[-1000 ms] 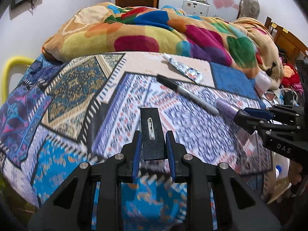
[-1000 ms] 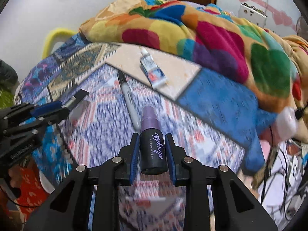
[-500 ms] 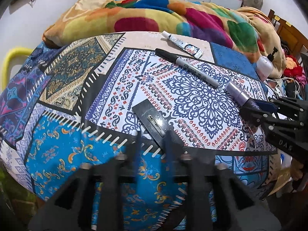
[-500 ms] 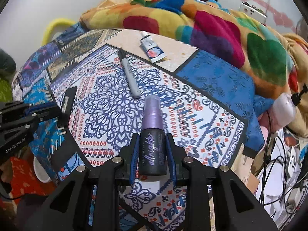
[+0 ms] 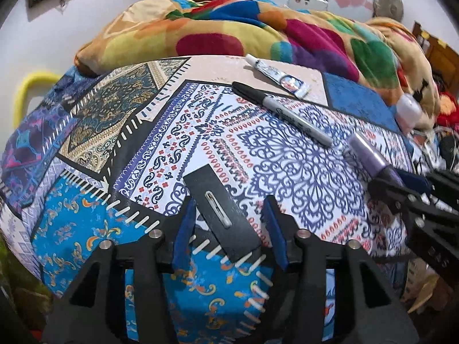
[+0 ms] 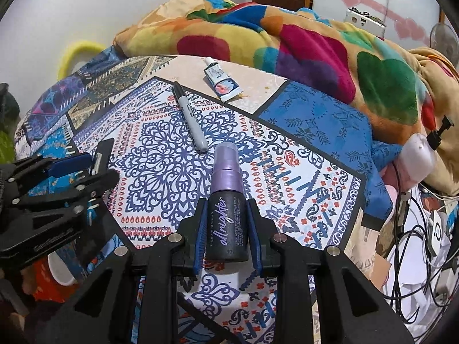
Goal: Collect trash
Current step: 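Lift the black clip with the left tool and hold the spray bottle in the right, then carry the spray bottle and black clip with both tools over the white bucket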
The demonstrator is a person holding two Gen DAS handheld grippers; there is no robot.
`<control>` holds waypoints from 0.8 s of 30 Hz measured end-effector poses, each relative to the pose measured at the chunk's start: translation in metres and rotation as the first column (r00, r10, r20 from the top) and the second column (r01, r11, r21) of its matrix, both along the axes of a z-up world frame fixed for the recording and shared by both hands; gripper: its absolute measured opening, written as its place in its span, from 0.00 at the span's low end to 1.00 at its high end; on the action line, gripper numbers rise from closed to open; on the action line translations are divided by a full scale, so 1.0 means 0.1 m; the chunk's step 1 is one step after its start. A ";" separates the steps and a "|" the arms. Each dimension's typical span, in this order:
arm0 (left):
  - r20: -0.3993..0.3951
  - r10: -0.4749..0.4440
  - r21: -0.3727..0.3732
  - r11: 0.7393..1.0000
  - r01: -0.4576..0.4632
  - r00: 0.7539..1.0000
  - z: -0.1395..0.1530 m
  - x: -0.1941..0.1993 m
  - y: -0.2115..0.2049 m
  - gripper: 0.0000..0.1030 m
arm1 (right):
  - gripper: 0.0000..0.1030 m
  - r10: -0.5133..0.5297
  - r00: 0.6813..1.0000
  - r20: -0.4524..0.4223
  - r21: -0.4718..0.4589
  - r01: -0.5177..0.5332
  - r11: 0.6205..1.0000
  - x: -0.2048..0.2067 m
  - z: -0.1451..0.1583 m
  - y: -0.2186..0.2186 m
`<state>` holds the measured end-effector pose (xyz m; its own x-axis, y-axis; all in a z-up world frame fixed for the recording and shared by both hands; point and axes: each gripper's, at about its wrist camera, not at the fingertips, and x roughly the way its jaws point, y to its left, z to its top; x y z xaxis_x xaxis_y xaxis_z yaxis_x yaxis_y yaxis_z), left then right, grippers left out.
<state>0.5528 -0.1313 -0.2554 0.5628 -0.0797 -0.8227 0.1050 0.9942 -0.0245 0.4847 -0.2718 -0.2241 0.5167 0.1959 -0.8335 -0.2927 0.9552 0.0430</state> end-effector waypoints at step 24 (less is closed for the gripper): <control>0.130 0.024 -0.055 0.998 -0.017 0.991 1.09 -0.95 0.55 0.23 | 0.23 0.083 0.984 0.159 0.059 -0.093 0.994 -0.63 1.04 0.45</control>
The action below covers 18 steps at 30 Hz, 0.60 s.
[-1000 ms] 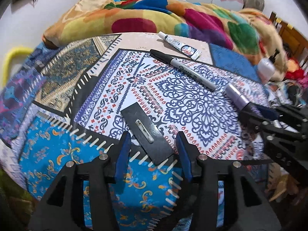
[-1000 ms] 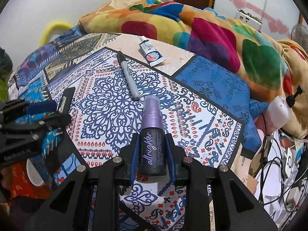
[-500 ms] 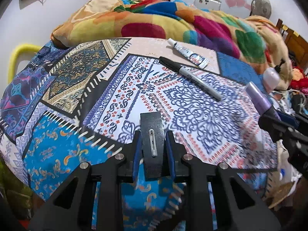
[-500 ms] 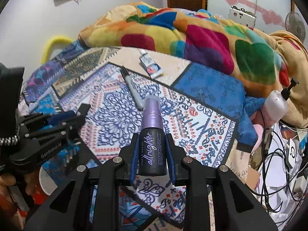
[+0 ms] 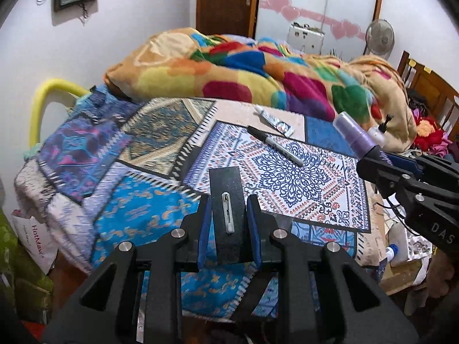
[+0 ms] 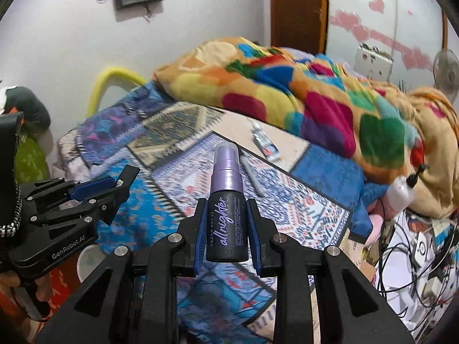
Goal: Collect trash
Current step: 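Carry the spray bottle and black clip with both tools over the white bucket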
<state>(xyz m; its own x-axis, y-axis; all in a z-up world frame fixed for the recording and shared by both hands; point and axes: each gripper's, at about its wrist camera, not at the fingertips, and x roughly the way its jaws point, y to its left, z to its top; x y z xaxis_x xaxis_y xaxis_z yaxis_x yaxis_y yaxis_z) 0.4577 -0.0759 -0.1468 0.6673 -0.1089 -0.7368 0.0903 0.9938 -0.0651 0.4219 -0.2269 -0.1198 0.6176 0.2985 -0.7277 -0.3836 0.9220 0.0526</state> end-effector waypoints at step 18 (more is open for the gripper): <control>0.060 0.163 0.011 0.986 -0.164 0.985 0.33 -1.27 1.18 0.23 | 0.23 0.213 0.976 0.037 0.000 -0.213 0.977 -0.87 0.32 1.10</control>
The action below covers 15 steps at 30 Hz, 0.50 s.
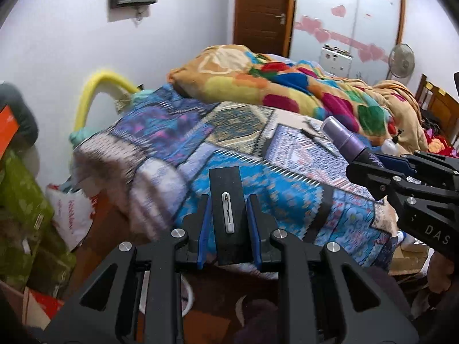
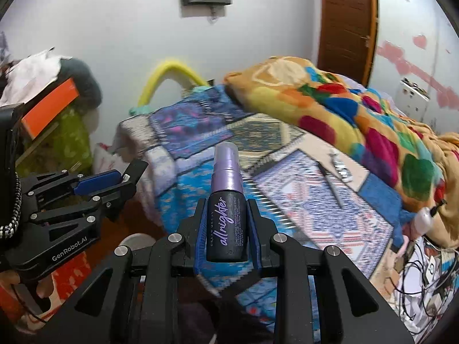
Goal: Collect trash
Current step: 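Carry the spray bottle and black clip with both tools over the white bucket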
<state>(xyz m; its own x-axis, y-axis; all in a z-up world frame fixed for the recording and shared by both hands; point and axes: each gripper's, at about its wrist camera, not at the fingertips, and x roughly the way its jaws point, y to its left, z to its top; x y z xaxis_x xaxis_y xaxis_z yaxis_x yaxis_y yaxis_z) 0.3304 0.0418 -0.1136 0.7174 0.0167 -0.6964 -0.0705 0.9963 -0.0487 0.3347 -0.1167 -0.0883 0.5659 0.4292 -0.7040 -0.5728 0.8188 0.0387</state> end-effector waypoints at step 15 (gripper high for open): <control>-0.114 0.174 -0.029 0.984 -0.178 0.978 -0.65 -0.72 1.10 0.23 | 0.23 0.184 0.976 -0.114 -0.014 -0.186 0.982 -0.45 -0.43 1.20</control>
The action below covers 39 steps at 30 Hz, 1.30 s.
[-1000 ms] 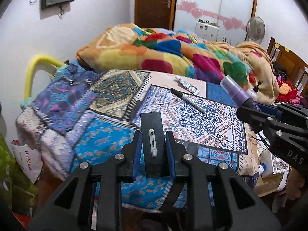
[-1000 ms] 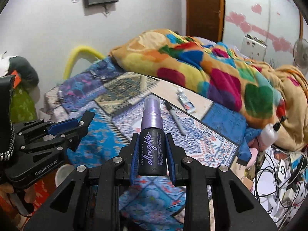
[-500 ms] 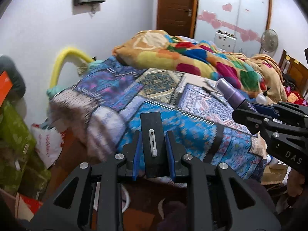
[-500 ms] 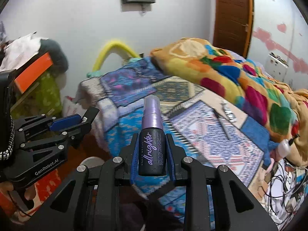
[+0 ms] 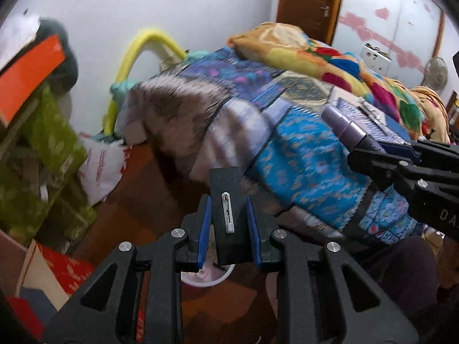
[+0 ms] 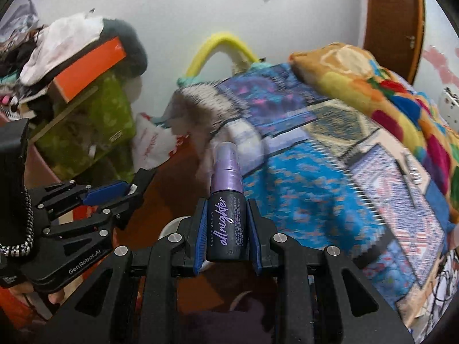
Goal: Collect trash
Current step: 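Carry the spray bottle and black clip with both tools over the white bucket, then open both tools to drop the clip and spray bottle into the bucket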
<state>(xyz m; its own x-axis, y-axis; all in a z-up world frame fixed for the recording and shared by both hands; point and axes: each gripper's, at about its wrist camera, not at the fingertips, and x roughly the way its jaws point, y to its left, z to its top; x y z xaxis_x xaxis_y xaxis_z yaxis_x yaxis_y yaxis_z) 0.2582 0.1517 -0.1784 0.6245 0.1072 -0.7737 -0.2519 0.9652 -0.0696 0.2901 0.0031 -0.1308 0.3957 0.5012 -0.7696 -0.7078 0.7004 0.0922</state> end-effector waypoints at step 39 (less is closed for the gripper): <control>-0.245 0.131 -0.096 0.983 -0.159 0.960 -1.07 -0.04 0.73 0.25 | 0.33 0.088 0.964 -0.250 -0.171 -0.134 0.976 0.04 -1.05 0.93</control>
